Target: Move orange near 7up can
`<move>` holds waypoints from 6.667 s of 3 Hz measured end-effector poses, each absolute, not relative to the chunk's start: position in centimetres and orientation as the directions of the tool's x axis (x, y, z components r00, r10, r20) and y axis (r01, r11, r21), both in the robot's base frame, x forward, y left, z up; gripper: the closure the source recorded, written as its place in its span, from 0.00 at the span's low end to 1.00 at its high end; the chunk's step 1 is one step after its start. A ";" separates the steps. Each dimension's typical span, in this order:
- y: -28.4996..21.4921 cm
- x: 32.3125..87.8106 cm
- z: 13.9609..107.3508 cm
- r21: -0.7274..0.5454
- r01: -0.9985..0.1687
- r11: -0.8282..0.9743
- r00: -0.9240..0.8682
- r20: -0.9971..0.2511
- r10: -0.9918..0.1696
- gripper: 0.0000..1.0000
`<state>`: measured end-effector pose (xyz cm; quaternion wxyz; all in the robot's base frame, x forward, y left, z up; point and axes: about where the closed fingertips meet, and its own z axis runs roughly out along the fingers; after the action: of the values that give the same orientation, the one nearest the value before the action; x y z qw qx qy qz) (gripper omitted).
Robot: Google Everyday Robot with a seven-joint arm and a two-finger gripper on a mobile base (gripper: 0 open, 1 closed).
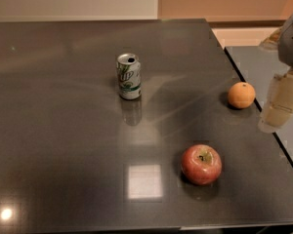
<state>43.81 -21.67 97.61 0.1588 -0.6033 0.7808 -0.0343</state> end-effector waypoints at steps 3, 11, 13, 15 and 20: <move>-23.4 47.5 96.3 -0.216 -0.896 0.387 -0.312 -0.313 -0.897 0.00; -28.8 57.2 85.0 -0.052 -0.849 0.526 -0.495 -0.270 -0.826 0.11; -28.6 57.8 85.2 -0.040 -0.863 0.504 -0.475 -0.279 -0.835 0.60; -25.3 59.0 88.4 -0.062 -0.894 0.444 -0.404 -0.316 -0.858 1.00; -9.9 64.3 87.3 -0.059 -0.988 0.145 -0.119 -0.325 -0.938 1.00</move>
Offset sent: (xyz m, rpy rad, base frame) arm 0.0362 -0.0177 -0.0167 0.1017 0.0070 -0.1204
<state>64.27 -9.93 87.31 0.1442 -0.6480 0.7429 0.0858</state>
